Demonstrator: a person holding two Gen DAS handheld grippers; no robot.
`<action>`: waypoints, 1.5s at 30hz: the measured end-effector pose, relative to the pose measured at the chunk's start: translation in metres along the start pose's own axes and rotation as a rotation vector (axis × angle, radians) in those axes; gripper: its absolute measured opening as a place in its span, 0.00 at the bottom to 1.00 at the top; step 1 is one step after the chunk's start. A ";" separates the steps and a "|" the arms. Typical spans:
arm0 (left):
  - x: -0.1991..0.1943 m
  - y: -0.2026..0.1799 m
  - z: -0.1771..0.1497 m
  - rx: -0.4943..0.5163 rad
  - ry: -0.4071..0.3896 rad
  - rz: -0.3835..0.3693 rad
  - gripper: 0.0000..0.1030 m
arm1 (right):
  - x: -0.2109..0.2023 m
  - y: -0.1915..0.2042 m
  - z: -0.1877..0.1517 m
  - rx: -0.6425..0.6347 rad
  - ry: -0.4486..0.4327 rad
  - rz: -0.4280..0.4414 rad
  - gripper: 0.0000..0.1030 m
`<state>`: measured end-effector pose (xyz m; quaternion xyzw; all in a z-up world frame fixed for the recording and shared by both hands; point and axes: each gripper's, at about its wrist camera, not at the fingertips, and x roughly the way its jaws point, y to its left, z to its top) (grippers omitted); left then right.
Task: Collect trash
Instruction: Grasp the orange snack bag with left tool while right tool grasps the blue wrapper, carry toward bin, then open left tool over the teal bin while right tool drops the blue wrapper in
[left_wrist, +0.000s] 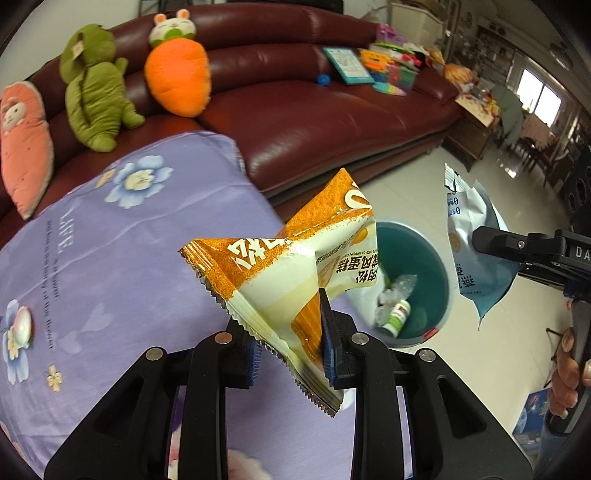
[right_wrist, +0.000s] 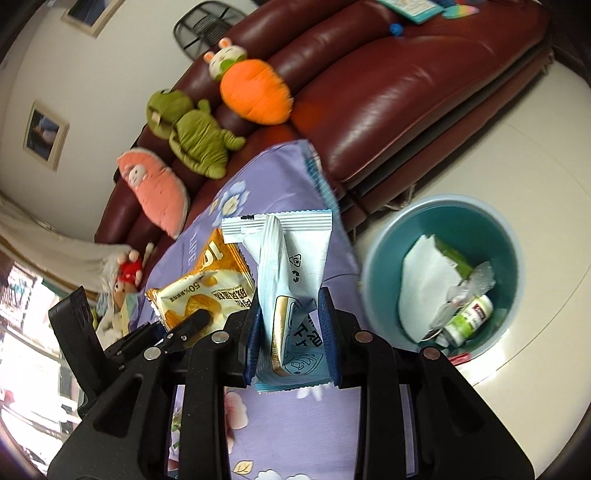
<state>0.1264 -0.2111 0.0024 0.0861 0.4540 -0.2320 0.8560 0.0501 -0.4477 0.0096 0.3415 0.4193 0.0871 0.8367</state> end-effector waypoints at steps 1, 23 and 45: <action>0.003 -0.005 0.002 0.006 0.002 -0.004 0.26 | -0.003 -0.006 0.001 0.009 -0.008 -0.004 0.27; 0.103 -0.095 0.025 0.107 0.133 -0.109 0.44 | -0.025 -0.097 0.025 0.134 -0.044 -0.096 0.27; 0.104 -0.078 0.014 0.068 0.145 -0.105 0.90 | 0.002 -0.093 0.032 0.137 0.006 -0.135 0.32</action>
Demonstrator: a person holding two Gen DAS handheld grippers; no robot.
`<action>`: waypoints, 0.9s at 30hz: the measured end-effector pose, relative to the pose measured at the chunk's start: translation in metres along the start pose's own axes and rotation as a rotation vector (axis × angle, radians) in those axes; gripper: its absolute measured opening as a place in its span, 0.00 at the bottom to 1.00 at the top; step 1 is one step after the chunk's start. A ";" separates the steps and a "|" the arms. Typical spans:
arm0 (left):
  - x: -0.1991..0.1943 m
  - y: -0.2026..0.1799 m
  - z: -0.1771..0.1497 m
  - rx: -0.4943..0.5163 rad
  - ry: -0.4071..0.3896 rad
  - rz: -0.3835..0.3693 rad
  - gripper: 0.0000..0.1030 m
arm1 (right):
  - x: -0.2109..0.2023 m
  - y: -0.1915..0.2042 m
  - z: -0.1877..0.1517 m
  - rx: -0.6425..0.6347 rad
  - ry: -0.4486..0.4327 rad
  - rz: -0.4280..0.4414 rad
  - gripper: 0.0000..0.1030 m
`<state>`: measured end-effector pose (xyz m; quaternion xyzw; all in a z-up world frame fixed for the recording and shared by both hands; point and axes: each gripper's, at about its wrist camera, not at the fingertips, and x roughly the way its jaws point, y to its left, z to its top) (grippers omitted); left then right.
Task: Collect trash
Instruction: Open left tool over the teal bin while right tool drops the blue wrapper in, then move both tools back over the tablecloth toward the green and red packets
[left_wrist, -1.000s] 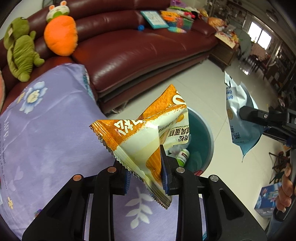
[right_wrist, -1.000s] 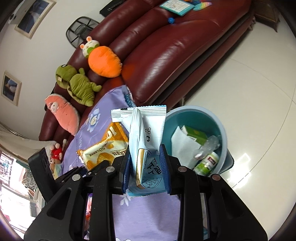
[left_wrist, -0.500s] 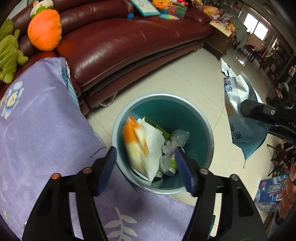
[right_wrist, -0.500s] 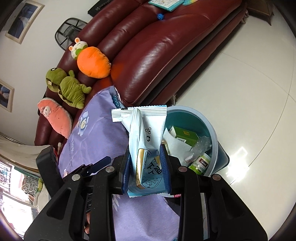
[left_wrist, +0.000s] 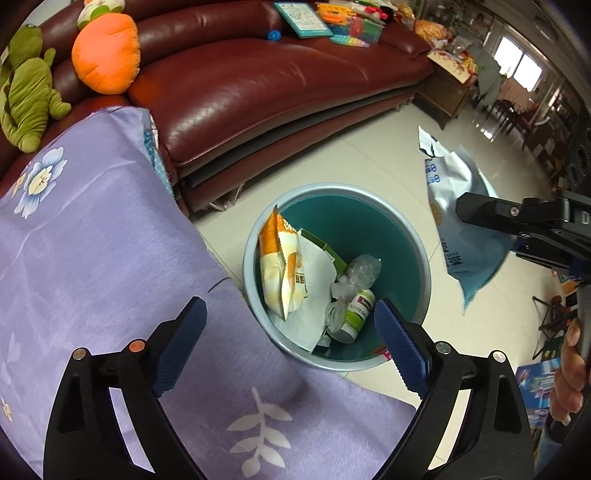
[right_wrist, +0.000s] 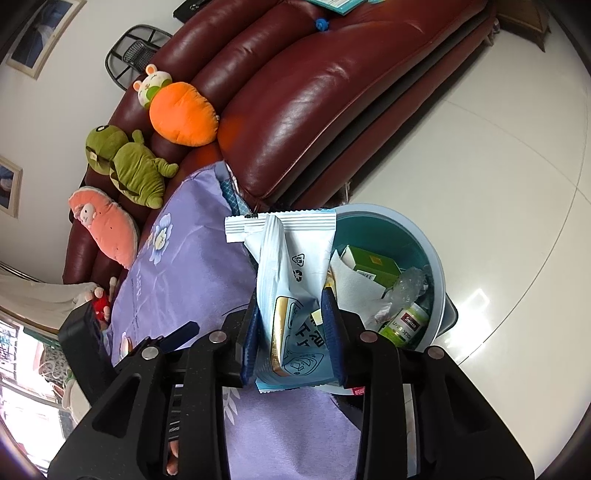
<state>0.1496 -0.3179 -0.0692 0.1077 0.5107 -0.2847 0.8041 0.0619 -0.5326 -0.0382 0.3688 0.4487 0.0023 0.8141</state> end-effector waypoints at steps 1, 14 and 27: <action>-0.002 0.002 -0.002 -0.006 -0.002 -0.003 0.91 | 0.001 0.000 0.000 -0.001 0.002 -0.004 0.32; -0.015 0.023 -0.012 -0.056 -0.003 -0.025 0.91 | 0.015 0.016 -0.005 -0.005 0.046 -0.094 0.79; -0.051 0.033 -0.028 -0.081 -0.051 -0.038 0.91 | -0.002 0.044 -0.025 -0.065 0.044 -0.190 0.84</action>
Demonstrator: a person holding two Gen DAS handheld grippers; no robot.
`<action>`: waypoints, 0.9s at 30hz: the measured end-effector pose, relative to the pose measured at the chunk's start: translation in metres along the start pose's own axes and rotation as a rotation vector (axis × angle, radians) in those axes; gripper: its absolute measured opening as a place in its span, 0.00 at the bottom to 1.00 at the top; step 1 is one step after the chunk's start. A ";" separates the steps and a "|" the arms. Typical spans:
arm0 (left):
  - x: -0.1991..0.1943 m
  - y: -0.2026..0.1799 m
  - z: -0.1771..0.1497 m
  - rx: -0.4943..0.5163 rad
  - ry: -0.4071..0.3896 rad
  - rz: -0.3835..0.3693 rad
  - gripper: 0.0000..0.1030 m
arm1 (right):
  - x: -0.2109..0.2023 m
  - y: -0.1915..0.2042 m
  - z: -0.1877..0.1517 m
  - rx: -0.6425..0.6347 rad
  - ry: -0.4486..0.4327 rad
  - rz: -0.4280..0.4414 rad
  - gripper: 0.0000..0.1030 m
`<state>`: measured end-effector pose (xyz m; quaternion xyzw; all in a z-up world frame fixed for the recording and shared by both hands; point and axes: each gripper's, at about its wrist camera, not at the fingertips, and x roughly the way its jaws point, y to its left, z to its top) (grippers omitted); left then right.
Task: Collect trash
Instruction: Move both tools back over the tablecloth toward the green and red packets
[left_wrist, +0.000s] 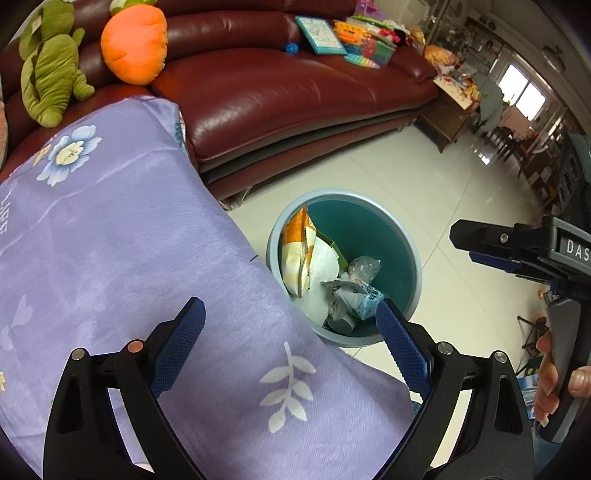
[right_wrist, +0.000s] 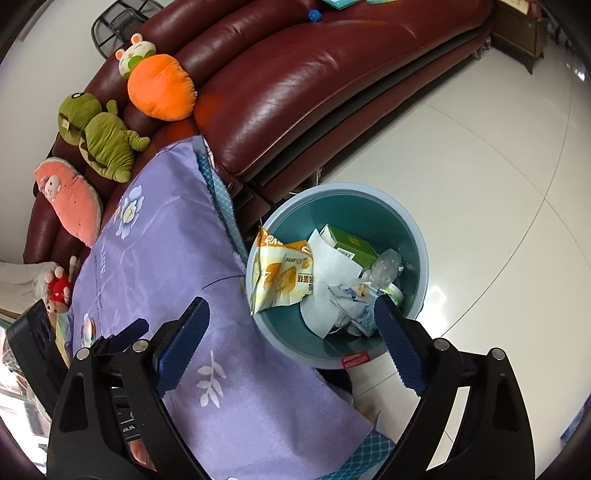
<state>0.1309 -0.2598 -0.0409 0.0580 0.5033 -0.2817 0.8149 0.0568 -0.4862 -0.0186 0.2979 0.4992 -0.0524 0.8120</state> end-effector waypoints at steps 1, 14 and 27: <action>-0.006 0.002 -0.002 -0.002 -0.008 0.000 0.91 | -0.002 0.002 -0.001 -0.004 -0.001 -0.001 0.84; -0.064 0.023 -0.037 -0.039 -0.094 0.017 0.94 | -0.029 0.047 -0.036 -0.066 -0.024 0.022 0.84; -0.103 0.048 -0.078 -0.081 -0.148 0.033 0.94 | -0.041 0.082 -0.077 -0.133 -0.011 0.037 0.85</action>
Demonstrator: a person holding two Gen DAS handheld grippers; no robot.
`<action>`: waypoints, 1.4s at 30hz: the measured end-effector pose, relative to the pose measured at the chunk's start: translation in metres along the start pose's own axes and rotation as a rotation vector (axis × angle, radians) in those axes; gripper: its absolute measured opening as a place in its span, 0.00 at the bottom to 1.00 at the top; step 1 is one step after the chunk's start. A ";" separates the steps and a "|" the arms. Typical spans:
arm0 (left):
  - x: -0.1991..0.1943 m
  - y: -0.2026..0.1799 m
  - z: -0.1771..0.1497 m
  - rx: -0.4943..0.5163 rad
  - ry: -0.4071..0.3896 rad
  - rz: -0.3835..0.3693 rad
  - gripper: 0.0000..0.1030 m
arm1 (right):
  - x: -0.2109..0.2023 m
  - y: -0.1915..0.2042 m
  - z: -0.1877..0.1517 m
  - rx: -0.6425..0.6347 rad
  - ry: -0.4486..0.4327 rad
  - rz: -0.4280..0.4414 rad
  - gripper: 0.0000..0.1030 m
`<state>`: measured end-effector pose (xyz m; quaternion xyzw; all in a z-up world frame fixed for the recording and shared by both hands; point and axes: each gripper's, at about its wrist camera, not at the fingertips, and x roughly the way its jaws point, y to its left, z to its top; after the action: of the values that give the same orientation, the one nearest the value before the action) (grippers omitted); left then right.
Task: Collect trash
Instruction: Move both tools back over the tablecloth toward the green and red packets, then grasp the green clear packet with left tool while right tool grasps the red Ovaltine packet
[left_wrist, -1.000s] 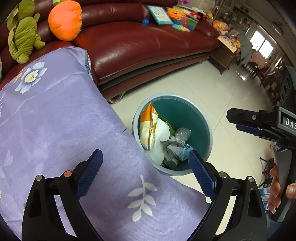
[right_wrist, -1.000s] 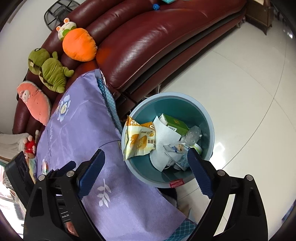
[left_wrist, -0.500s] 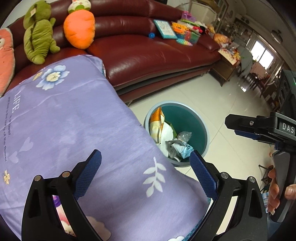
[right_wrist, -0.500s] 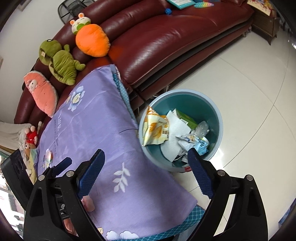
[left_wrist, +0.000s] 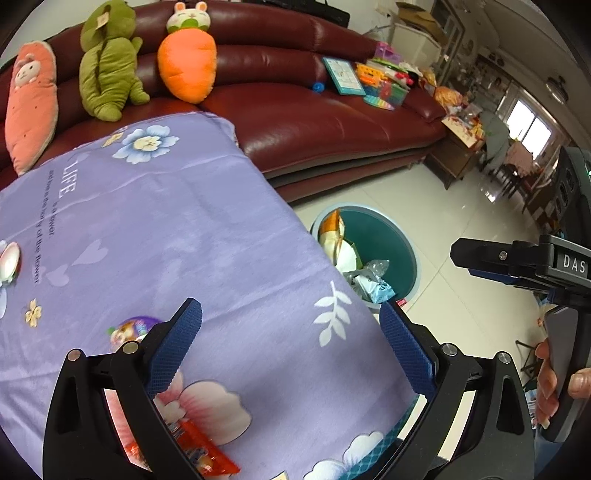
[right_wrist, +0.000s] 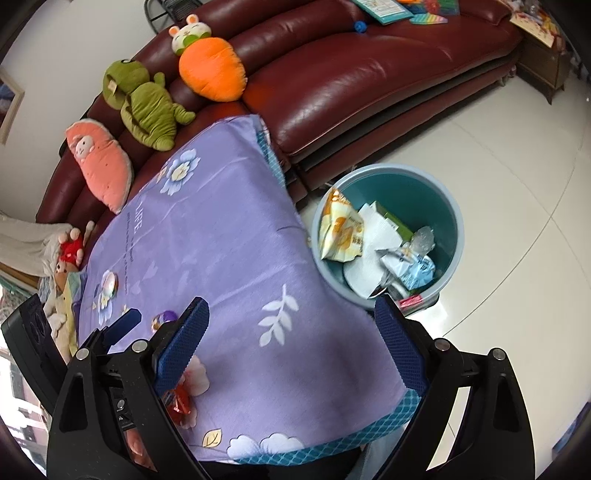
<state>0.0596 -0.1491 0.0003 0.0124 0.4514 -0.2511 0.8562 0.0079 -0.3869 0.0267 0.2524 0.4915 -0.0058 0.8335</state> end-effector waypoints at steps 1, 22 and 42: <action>-0.005 0.004 -0.003 -0.002 -0.006 0.007 0.94 | 0.000 0.004 -0.002 -0.008 0.001 0.002 0.85; -0.087 0.132 -0.121 -0.089 0.032 0.204 0.94 | 0.050 0.126 -0.084 -0.256 0.226 0.094 0.85; -0.085 0.197 -0.191 -0.283 0.109 0.205 0.94 | 0.146 0.209 -0.157 -0.491 0.430 0.091 0.84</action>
<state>-0.0392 0.1061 -0.0872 -0.0488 0.5243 -0.0954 0.8448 0.0093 -0.1026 -0.0677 0.0612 0.6312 0.2034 0.7460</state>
